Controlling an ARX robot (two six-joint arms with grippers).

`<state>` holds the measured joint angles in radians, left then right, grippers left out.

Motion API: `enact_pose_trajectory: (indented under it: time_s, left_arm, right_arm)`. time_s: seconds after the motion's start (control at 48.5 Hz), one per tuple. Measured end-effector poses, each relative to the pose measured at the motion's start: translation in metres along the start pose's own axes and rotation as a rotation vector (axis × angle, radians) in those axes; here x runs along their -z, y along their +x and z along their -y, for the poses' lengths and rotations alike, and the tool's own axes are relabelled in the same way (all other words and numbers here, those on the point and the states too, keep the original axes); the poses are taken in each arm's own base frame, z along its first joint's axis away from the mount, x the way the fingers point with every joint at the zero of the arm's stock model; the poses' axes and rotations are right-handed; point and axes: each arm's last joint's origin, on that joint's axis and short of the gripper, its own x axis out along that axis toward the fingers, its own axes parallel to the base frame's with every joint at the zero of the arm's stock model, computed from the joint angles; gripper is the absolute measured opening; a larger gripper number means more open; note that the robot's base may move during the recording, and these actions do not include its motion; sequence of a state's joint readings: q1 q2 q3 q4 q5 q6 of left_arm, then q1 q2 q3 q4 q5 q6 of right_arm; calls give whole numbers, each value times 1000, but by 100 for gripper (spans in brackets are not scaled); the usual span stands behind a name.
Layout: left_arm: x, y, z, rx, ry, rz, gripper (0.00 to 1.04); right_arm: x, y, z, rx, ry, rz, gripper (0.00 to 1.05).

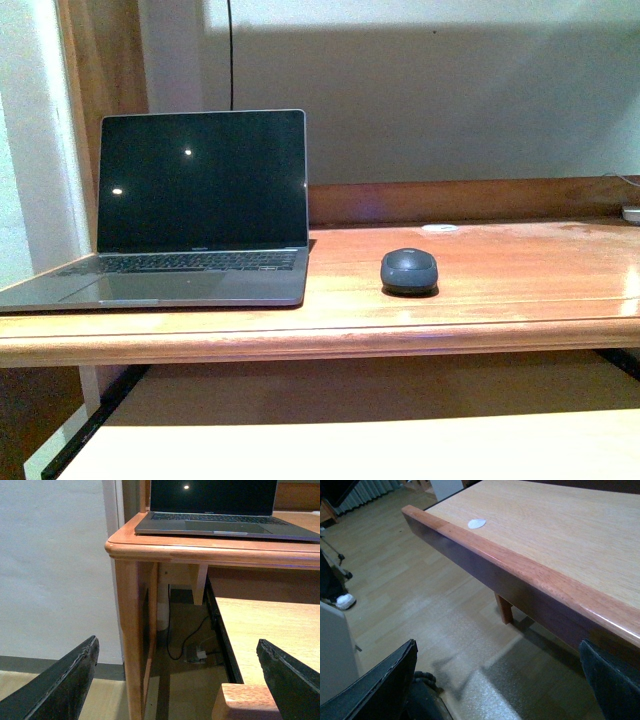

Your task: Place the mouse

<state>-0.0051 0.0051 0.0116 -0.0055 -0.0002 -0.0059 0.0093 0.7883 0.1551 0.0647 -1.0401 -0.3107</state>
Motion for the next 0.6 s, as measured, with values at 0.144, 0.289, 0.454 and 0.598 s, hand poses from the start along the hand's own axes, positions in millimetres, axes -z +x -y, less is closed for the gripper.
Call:
enact_pose_trajectory:
  time_s: [0.144, 0.289, 0.454, 0.598]
  left_arm:
    - [0, 0, 0, 0, 0, 0, 97]
    - [0, 0, 0, 0, 0, 0, 97]
    - [0, 0, 0, 0, 0, 0, 97]
    - [0, 0, 0, 0, 0, 0, 97]
  right_arm:
    - [-2, 7, 2, 12, -38, 1, 97]
    - [-7, 17, 3, 26, -59, 11, 97]
    - [-12, 40, 3, 28, -83, 22, 97]
    - [-21, 47, 3, -6, -86, 38, 97]
